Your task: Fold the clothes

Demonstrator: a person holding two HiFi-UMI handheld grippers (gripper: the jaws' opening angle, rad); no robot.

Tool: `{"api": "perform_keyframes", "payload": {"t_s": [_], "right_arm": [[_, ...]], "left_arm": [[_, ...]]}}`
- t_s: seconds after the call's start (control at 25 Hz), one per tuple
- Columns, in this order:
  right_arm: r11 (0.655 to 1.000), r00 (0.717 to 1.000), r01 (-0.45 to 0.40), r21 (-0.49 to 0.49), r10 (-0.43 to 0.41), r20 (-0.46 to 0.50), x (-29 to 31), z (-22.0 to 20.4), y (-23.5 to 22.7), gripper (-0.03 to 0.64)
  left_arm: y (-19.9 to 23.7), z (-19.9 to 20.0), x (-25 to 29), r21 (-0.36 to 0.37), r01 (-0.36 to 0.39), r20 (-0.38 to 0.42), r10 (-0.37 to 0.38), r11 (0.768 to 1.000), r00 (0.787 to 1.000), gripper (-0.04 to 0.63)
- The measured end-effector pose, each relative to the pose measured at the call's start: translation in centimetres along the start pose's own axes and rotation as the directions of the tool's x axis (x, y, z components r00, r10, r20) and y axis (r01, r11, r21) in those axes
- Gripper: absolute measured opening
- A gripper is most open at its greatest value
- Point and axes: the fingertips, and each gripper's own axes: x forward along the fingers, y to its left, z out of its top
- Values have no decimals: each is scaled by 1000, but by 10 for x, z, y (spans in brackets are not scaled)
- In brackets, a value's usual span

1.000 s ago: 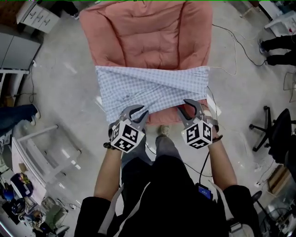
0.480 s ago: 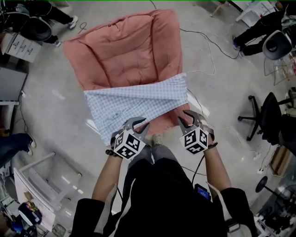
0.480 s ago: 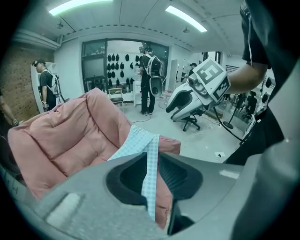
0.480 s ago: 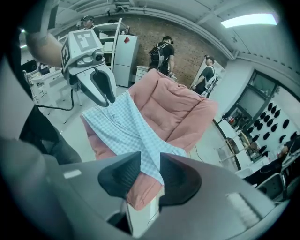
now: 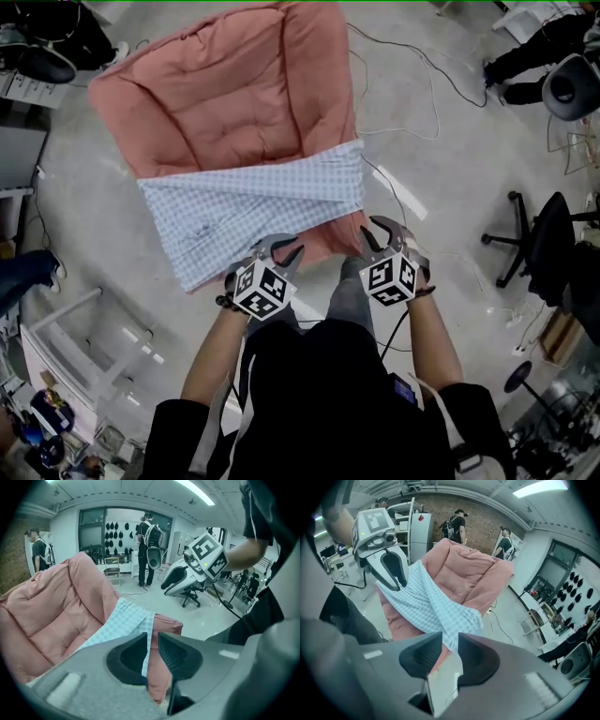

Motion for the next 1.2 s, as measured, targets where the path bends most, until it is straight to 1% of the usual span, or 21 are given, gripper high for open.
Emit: {"api": "perform_keyframes", "payload": {"t_s": [0.08,0.12,0.24,0.32,0.44,0.56,0.68,0.76,0.8,0.88,0.96,1.08,1.12,1.16,1.2], "right_arm": [[997,998,-63,-35,63,-1,21,-21,-13,110],[993,995,-102,-63,102,-7,30,-33,-17,105],[962,980,-201,-185,199,-30,51,-66,-35,103],[938,971,-238,-253,239,-27,66,-83,-49,101],[902,960,-275,-333,278,-38,91,-100,-51,100],[878,953,-292,-379,299,-44,116,-102,-28,98],[859,952,-290,-422,304,-35,137,-101,-4,98],[853,956,-274,-444,294,-25,146,-106,1,98],[849,957,-266,-457,288,-23,150,-109,1,100],[837,961,-250,-487,275,-22,156,-115,2,104],[837,965,-232,-495,260,-12,161,-117,3,107],[851,970,-205,-483,242,15,169,-116,1,107],[854,972,-197,-481,236,21,170,-116,0,107],[855,973,-190,-482,230,24,172,-115,0,107],[855,974,-183,-485,224,26,173,-114,0,107]], "left_arm": [[-2,6,38,-30,-32,-25,31,999,999,81],[-4,8,55,-56,-51,-39,49,997,998,81],[-13,10,103,-153,-113,-77,102,982,992,81],[-14,8,132,-178,-153,-114,134,972,984,81],[-7,-10,156,-160,-209,-178,180,965,967,81],[4,-43,160,-147,-256,-209,223,955,952,82],[6,-70,160,-121,-268,-229,236,956,945,94],[8,-76,163,-58,-287,-248,264,956,932,114],[10,-77,165,-17,-300,-257,286,954,923,145],[11,-79,170,52,-316,-265,318,947,910,162],[10,-81,176,79,-322,-263,332,943,906,169],[11,-81,184,74,-336,-250,344,939,905,167],[12,-79,186,67,-348,-242,354,935,904,157],[14,-78,187,59,-360,-234,363,931,902,121],[16,-77,187,49,-369,-228,370,928,901,102]]}}
